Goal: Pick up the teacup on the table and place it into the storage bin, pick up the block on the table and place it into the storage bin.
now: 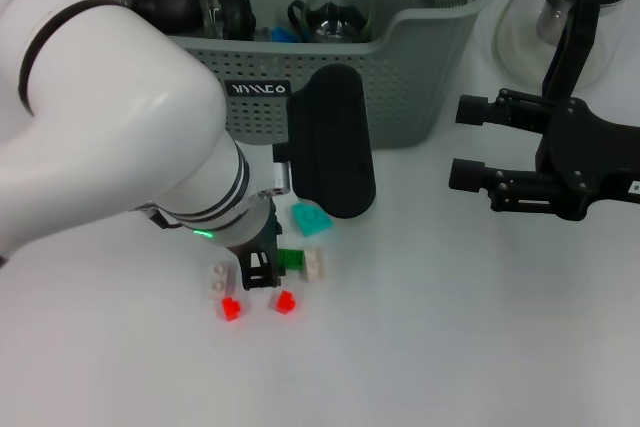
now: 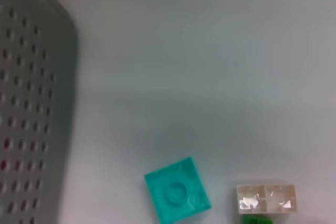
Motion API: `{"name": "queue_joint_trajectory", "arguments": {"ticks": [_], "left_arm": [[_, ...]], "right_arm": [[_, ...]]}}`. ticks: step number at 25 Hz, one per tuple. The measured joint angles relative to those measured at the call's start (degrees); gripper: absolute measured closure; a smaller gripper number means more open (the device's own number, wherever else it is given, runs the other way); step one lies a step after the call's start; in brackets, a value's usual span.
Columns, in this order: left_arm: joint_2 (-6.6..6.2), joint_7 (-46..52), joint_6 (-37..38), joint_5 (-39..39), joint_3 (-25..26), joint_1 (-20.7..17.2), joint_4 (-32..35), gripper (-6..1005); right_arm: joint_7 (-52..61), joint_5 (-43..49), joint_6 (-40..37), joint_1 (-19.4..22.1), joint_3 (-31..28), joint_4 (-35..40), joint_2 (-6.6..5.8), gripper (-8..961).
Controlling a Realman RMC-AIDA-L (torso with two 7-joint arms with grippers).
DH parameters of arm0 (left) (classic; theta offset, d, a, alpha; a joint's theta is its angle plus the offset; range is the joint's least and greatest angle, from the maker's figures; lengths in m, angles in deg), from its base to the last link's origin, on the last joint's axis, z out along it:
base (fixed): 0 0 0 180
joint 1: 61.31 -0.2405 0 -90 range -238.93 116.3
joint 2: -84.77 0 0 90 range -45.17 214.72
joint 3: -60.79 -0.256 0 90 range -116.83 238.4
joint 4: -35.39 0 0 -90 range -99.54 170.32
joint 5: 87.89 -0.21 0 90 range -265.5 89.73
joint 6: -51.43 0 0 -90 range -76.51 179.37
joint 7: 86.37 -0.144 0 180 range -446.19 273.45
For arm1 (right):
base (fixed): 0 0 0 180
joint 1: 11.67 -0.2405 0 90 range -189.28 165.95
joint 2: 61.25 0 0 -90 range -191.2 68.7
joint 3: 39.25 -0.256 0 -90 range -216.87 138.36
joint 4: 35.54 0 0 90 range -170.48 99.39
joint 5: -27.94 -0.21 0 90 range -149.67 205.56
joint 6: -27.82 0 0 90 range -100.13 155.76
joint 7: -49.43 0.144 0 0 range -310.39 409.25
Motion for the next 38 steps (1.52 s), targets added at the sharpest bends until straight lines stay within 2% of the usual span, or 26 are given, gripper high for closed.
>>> {"name": "queue_joint_trajectory", "arguments": {"ticks": [11, 15, 21, 25, 28, 32, 35, 37, 38], "left_arm": [[-0.02, 0.67, 0.46, 0.01, 0.3, 0.34, -0.41, 554], [-0.08, 1.01, 0.55, 0.01, 0.14, 0.59, -0.6, 733], [-0.1, 1.26, 0.81, 0.02, 0.44, 0.4, 0.24, 809], [-0.16, 0.47, 3.0, 1.2, 3.12, -0.56, 3.28, 806], [-0.22, -2.5, 5.38, 4.64, 8.62, -1.58, 5.65, 804], [-0.32, -10.53, 11.35, 14.81, 21.21, -2.2, 5.8, 800], [-0.39, -19.19, 19.49, 26.5, 34.42, -1.73, 2.17, 798], [-0.71, -25.12, 27.17, 33.87, 46.54, 0.03, -2.96, 796], [-0.85, -26.6, 29.11, 35.31, 49.89, 0.62, -4.59, 796]], "right_arm": [[0.0, 0.12, -0.06, 0.04, 0.0, 0.0, 0.0, 103], [0.01, 0.14, -0.1, 0.18, 0.0, 0.0, 0.0, 103], [0.08, 0.18, -0.26, 0.19, 0.0, 0.0, -0.06, 103], [0.08, 0.19, -0.56, 0.18, 0.0, 0.0, -0.09, 102], [0.05, 0.14, -0.64, 0.18, 0.0, 0.0, -0.09, 103], [0.07, 0.07, -0.84, 0.18, 0.0, 0.0, -0.1, 102], [0.08, 0.04, -0.9, 0.17, 0.0, 0.0, -0.09, 102], [0.09, 0.02, -1.0, 0.18, 0.0, 0.0, -0.08, 102], [0.09, 0.02, -1.0, 0.18, 0.01, 0.0, -0.09, 102]]}}
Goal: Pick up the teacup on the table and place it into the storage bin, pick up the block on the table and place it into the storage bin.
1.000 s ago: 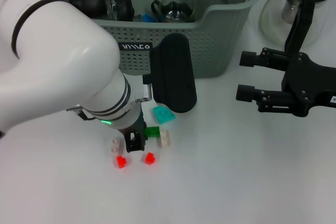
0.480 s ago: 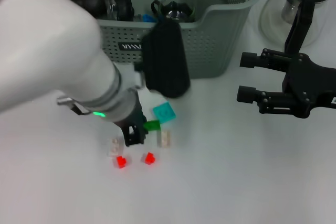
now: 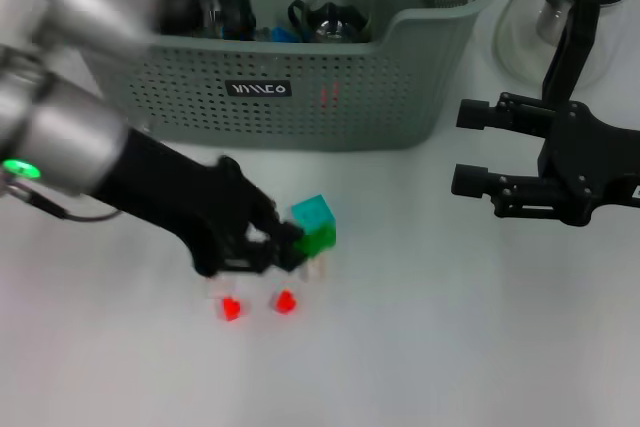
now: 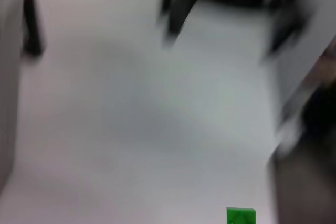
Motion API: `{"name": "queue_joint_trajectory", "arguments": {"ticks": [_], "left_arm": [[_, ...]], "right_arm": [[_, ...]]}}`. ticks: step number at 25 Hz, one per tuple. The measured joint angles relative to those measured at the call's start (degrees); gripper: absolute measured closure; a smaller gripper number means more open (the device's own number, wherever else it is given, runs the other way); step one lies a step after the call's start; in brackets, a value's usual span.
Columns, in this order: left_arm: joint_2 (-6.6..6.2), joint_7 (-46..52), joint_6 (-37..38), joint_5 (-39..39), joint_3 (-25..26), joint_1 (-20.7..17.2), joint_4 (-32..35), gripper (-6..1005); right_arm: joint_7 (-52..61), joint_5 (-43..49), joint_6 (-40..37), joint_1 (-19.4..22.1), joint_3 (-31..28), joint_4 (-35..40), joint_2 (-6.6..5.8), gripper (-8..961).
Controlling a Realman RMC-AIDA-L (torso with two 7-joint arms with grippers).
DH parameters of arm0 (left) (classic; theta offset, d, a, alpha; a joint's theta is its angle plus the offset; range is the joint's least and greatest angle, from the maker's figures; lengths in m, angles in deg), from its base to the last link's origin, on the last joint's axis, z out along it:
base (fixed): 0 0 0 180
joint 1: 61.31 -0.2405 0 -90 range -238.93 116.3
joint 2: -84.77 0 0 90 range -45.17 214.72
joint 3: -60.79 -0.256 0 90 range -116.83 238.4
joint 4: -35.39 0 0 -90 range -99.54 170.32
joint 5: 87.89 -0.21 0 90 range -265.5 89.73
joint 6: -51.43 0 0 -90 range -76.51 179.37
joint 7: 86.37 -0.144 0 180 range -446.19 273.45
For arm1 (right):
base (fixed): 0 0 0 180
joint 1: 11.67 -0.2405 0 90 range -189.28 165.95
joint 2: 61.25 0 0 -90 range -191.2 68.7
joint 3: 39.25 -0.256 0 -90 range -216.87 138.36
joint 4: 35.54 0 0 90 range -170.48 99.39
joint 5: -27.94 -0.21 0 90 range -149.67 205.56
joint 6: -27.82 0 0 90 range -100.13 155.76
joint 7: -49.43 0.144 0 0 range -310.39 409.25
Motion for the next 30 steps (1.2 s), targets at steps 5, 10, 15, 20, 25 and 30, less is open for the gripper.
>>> {"name": "queue_joint_trajectory", "arguments": {"ticks": [5, 10, 15, 20, 25, 30], "left_arm": [[-4.02, -7.1, 7.37, 12.06, 15.88, 2.92, -16.55, 792], [-7.9, -8.43, 6.92, 27.53, 16.71, 4.4, -30.69, 788], [-7.96, -2.22, 0.65, 32.57, 23.73, 7.66, -35.51, 784], [-9.08, 6.25, -14.25, 32.3, 24.64, 10.59, -35.42, 780], [-12.25, 16.06, -27.35, 24.55, 19.23, 13.85, -33.07, 776], [-13.57, 26.76, -32.59, 9.54, 15.77, 16.98, -25.73, 772]], "right_arm": [[0.0, -0.02, -0.43, 0.0, -0.01, 0.0, 0.0, 103], [0.01, -0.02, -0.43, 0.0, -0.04, 0.01, -0.01, 103], [0.0, -0.01, -0.5, -0.08, -0.1, 0.0, 0.0, 103], [0.01, -0.02, -0.5, -0.16, -0.1, 0.0, 0.0, 102], [0.0, -0.03, -0.4, -0.28, -0.1, 0.0, 0.0, 103], [0.0, -0.03, -0.42, -0.75, -0.18, 0.01, 0.0, 103]]}}
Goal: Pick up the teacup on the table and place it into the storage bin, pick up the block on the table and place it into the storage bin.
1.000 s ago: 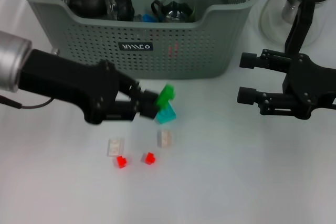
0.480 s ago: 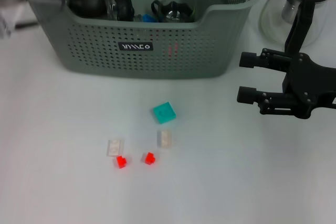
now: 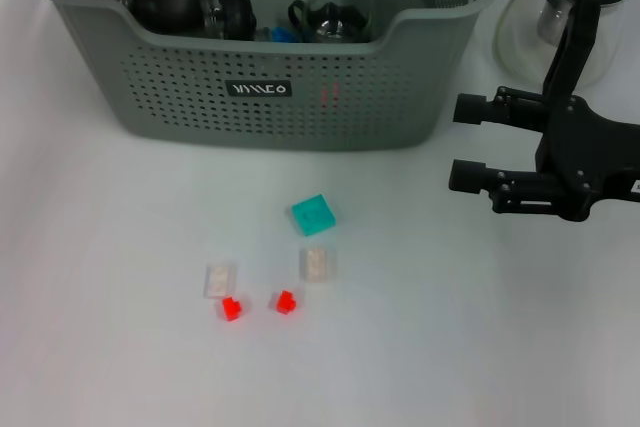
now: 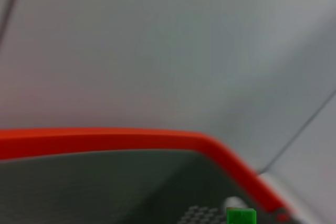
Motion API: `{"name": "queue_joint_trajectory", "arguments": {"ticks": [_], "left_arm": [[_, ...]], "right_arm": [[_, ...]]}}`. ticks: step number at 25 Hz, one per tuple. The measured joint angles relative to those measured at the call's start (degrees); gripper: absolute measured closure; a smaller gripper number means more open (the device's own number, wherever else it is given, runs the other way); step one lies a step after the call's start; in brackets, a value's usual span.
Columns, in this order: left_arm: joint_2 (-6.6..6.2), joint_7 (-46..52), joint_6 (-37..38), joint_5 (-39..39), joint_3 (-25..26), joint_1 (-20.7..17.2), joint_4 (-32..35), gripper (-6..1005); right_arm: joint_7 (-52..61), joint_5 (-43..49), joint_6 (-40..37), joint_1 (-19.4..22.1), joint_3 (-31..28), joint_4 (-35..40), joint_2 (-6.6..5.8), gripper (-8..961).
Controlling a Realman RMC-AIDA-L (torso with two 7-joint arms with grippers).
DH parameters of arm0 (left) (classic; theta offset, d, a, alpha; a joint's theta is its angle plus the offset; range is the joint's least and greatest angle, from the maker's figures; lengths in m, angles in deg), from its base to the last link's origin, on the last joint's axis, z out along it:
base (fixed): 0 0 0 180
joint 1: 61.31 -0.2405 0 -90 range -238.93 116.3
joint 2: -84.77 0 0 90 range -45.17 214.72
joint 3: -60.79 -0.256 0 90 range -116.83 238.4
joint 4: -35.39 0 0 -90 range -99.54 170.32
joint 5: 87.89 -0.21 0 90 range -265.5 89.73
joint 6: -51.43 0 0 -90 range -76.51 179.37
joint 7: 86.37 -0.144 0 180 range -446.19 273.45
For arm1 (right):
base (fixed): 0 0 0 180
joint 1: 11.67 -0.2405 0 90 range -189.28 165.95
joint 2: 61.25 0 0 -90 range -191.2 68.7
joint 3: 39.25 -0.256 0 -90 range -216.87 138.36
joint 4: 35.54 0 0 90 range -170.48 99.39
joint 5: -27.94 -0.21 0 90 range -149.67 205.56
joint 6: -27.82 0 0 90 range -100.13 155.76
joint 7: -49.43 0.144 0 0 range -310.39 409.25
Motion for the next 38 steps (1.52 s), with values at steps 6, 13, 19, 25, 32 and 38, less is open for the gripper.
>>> {"name": "queue_joint_trajectory", "arguments": {"ticks": [6, 13, 19, 25, 32, 38], "left_arm": [[-0.24, 7.55, 1.29, -17.04, -2.96, 5.64, 5.36, 767], [3.15, 11.15, -0.39, -37.18, -9.59, 12.65, 2.07, 762], [6.86, 11.12, -4.65, -44.46, -11.22, 13.66, 1.63, 729], [9.29, 8.89, -5.13, -38.63, -6.49, 9.65, 10.52, 555], [9.21, -2.49, -0.86, -2.1, -0.59, -3.23, 19.46, 353], [5.28, -15.37, 13.55, 27.34, 8.4, -7.75, 2.1, 97]], "right_arm": [[0.0, 0.0, 0.0, -0.29, 0.0, 0.0, 0.16, 102], [0.12, 0.0, -0.05, -0.36, 0.0, -0.01, 0.33, 102], [0.14, 0.03, -0.05, -0.54, 0.0, 0.0, 0.35, 103], [0.17, 0.04, -0.09, -0.57, 0.0, 0.0, 0.27, 103], [0.18, 0.02, 0.14, -0.25, 0.0, 0.0, 0.19, 103], [0.11, 0.0, 0.43, -0.05, 0.0, 0.0, 0.21, 103]]}}
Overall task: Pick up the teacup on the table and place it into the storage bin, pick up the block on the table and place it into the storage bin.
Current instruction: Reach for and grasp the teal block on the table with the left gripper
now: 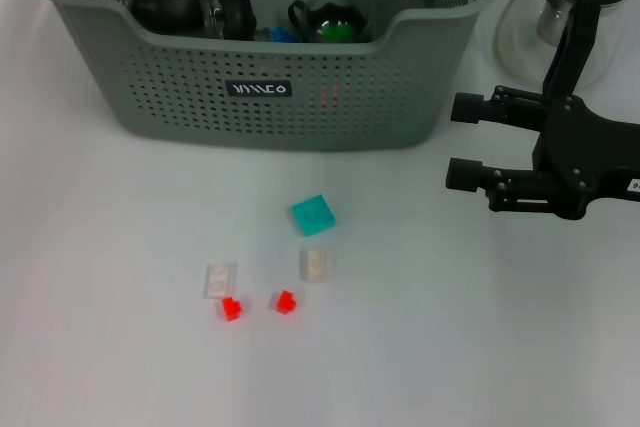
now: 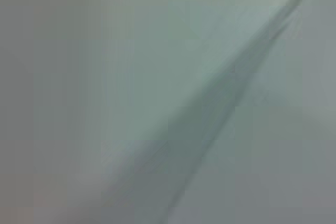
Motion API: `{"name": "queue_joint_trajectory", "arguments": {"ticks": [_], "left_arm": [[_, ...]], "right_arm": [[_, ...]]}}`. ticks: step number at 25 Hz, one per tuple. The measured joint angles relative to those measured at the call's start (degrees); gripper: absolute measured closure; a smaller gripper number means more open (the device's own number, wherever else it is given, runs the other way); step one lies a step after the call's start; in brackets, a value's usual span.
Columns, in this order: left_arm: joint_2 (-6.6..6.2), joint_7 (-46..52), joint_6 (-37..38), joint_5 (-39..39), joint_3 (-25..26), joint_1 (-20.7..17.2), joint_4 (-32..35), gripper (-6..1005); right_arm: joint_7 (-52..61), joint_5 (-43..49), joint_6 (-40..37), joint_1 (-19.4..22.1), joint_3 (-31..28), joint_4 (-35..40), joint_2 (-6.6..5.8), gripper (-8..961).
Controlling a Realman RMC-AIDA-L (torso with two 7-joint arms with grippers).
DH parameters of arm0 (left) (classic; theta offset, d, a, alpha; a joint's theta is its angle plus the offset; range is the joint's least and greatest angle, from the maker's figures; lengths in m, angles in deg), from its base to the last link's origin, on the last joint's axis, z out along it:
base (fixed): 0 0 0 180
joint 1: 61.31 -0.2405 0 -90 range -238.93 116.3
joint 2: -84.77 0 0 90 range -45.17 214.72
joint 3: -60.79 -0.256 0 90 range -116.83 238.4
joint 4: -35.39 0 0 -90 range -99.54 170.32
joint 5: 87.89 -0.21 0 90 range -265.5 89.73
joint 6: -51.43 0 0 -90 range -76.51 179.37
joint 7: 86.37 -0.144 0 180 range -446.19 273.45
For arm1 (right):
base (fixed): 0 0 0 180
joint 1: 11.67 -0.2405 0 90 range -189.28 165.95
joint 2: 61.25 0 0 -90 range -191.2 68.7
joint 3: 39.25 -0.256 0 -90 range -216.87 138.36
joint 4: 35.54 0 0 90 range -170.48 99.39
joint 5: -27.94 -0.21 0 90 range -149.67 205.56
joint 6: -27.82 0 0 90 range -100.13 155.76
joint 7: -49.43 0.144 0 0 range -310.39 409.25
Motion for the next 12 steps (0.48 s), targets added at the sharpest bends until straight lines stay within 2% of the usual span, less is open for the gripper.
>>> {"name": "queue_joint_trajectory", "arguments": {"ticks": [2, 4, 6, 7, 12], "left_arm": [[-1.49, -3.04, 5.83, 4.32, 2.16, -0.05, -6.26, 96], [-2.45, -5.45, 10.46, 6.32, 3.2, -0.05, -10.43, 95], [-2.71, -6.41, 12.42, 7.1, 3.53, -0.05, -11.92, 95], [-2.8, -8.1, 16.66, 7.93, 3.92, -0.32, -13.09, 95], [-2.87, -10.74, 22.03, 5.8, 2.86, -1.14, -12.51, 96]], "right_arm": [[-0.01, 0.0, 0.01, 0.02, 0.0, 0.0, 0.01, 102], [-0.03, 0.0, 0.02, -0.06, 0.0, 0.0, 0.03, 102], [-0.07, 0.0, 0.02, -0.14, 0.0, 0.0, 0.04, 102], [-0.11, 0.0, 0.02, -0.19, 0.0, 0.0, 0.04, 102], [-0.09, 0.0, 0.03, -0.39, 0.0, 0.0, 0.07, 102]]}}
